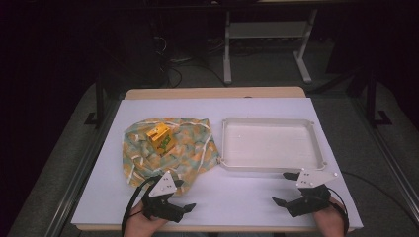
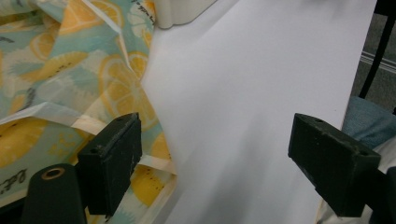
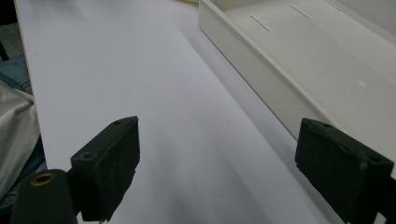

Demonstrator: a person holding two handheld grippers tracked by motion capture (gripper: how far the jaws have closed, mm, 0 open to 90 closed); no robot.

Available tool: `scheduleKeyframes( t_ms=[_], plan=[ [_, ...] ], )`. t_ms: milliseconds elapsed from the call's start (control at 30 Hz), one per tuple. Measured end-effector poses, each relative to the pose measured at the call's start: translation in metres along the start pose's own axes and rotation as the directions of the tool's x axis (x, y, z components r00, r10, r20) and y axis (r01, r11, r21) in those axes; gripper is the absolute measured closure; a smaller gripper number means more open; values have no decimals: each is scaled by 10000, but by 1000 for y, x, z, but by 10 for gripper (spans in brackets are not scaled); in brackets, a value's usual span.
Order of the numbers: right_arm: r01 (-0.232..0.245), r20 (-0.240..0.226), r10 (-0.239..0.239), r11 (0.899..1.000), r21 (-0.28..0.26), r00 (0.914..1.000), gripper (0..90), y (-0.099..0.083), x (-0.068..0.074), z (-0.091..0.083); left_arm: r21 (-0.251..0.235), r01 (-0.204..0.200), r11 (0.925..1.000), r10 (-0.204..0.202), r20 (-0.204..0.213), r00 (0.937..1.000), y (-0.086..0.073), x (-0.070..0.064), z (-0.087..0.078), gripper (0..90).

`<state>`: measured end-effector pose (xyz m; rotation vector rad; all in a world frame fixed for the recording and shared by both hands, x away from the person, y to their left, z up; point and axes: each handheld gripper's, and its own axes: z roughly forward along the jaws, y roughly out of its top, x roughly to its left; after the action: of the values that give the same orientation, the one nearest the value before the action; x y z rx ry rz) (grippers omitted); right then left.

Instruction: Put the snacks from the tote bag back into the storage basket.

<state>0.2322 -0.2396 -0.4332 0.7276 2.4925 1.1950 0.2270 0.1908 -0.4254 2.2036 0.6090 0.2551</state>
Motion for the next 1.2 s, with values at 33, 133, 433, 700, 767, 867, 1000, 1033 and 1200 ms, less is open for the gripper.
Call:
scheduleKeyframes(
  t_ms=[33,133,433,700,767,867,1000,1033,1200],
  plan=[
    [6,-1,-6,10000,-12,10000,135,0,0,0,-18,79,10000,-79,16,10000,0,1,0,164],
    [8,11,-8,10000,22,10000,134,0,0,0,14,34,10000,-34,91,10000,0,2,0,164],
    [-6,24,6,10000,71,10000,134,0,1,0,-14,5,10000,-4,136,9999,0,2,-1,162],
    [58,12,-58,9999,84,10000,135,0,1,0,-204,142,9997,-139,174,9998,2,6,-4,157],
    [53,0,-53,9999,94,10000,135,0,1,0,-342,150,9993,-146,142,9998,4,7,-7,157],
    [60,-63,-59,10000,65,10000,135,0,2,0,-355,100,9993,-98,60,9999,5,7,-9,157],
    [50,-53,-50,10000,86,10000,135,1,3,1,-229,135,9996,-133,71,9999,6,11,-9,157],
    [50,-42,-50,10000,86,10000,134,1,3,1,-234,145,9996,-143,70,9999,7,12,-10,157],
    [-31,64,30,10000,81,10000,135,0,3,0,-306,99,9995,-95,149,9998,13,15,-18,157]
  ],
)
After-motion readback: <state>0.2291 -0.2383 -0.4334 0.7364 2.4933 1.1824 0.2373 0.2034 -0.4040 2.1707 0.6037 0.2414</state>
